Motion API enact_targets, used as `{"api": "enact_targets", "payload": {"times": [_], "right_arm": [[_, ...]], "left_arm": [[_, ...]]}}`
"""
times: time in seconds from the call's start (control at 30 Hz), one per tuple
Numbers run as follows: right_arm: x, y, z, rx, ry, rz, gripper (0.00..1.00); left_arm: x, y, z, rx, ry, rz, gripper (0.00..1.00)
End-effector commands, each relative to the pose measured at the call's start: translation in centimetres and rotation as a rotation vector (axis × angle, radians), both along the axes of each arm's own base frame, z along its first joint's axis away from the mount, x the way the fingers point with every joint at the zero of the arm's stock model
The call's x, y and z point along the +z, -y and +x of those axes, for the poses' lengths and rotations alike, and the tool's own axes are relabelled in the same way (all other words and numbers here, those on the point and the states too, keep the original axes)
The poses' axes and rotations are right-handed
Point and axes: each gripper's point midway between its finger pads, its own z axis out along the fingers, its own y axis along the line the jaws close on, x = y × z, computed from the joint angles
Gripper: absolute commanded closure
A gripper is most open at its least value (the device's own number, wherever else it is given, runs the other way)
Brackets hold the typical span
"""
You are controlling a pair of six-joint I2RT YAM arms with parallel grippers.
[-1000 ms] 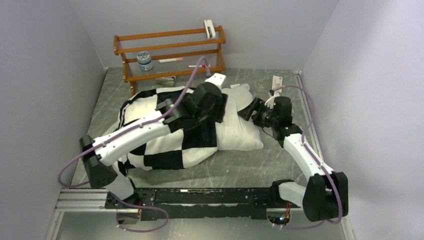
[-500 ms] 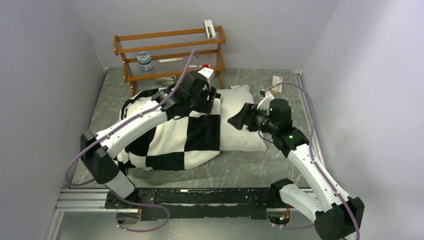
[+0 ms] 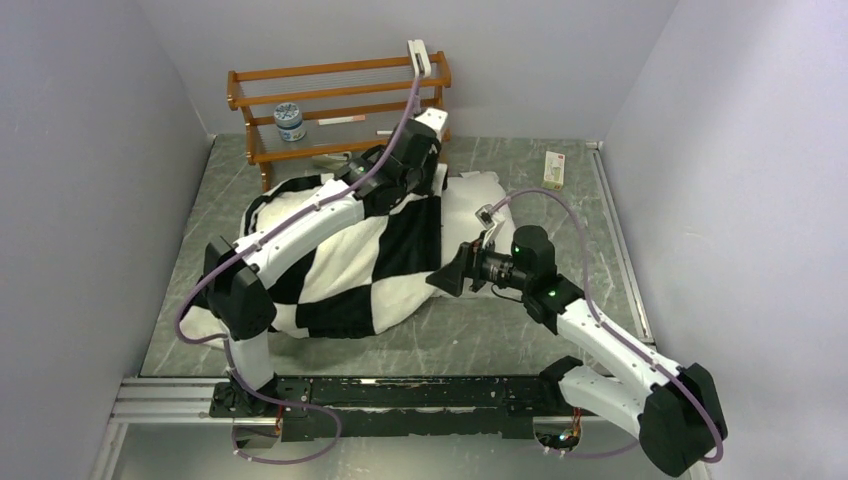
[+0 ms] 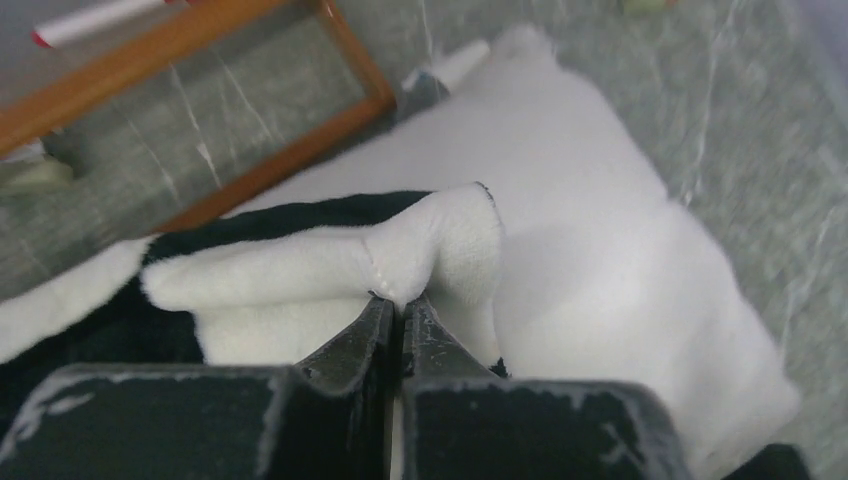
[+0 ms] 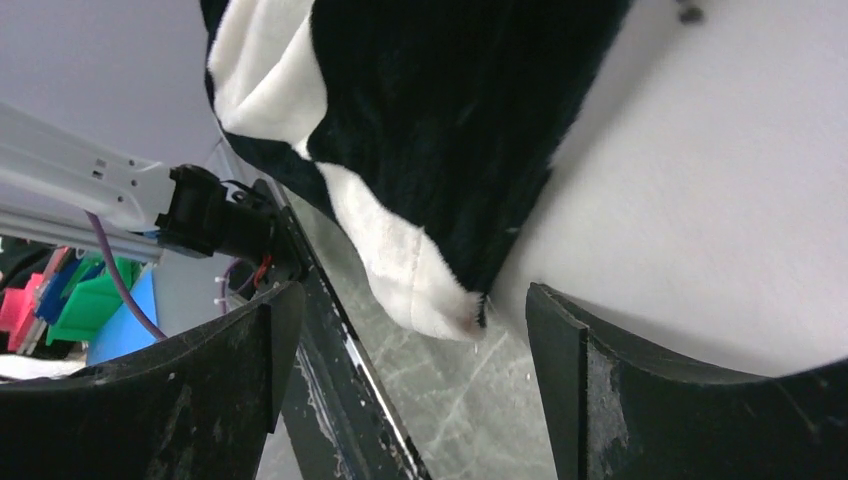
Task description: Put the pillow into the pillowcase
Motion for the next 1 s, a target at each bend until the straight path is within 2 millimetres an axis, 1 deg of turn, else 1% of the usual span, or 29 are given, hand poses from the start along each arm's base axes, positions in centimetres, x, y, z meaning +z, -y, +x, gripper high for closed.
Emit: {"api": "enact_targets", "payload": {"times": [0.0,0.07,0.13,0.23,0.37,0.47,0.53,0.67,0.73,0.77,0.8,0.83,0.87,0.9,0.97], "right_arm": [[3.4,-2.4,0.9,0.094,0.195,0.123,0.16],[3.7,-2.9,1.7,0.103,0.219,0.127,0.16],[4.1,-3.5,2.1,0.130,0.250,0.137,0.15],[4.4,-4.7,1.8,0.210,0.277,0.152,0.15],[3.3,-6.4,-0.7,0.353,0.253,0.173,0.17],[3.3,-7.1,-2.6,0.423,0.265,0.199,0.18],[3.9,-7.2,-3.5,0.453,0.260,0.231,0.21],[6.4,-6.7,-5.1,0.473,0.269,0.316,0.27],[7.8,-6.4,-5.2,0.440,0.278,0.347,0.34],[8.1,-6.2,-4.6,0.390,0.273,0.342,0.42],[8.2,-6.0,-4.1,0.337,0.269,0.328,0.56],[8.4,-5.8,-3.6,0.295,0.278,0.322,0.64],[8.5,-5.6,-3.2,0.259,0.292,0.320,0.71],[8.6,-5.4,-3.0,0.237,0.308,0.320,0.76],[8.5,-5.0,-2.2,0.180,0.323,0.305,0.84]], "left_arm": [[9.2,0.1,3.6,0.092,0.207,-0.263,0.95],[9.5,-0.4,4.6,0.118,0.216,-0.271,0.95],[9.4,-1.0,5.4,0.139,0.223,-0.259,0.95],[9.8,-1.6,6.5,0.161,0.241,-0.256,0.95],[10.0,-1.9,7.7,0.177,0.256,-0.255,0.95],[10.0,-2.2,8.4,0.186,0.262,-0.252,0.95],[9.7,-2.4,8.7,0.189,0.261,-0.247,0.95],[8.6,-2.3,8.9,0.184,0.243,-0.232,0.95],[8.0,-2.3,8.9,0.183,0.237,-0.225,0.95],[7.8,-2.3,8.9,0.184,0.234,-0.223,0.95],[7.7,-2.4,8.9,0.183,0.234,-0.225,0.95],[7.5,-2.3,8.8,0.182,0.232,-0.227,0.95],[7.4,-2.3,8.8,0.180,0.229,-0.227,0.95],[7.3,-2.3,8.8,0.179,0.228,-0.226,0.95],[7.2,-2.3,8.8,0.178,0.225,-0.224,0.95]]}}
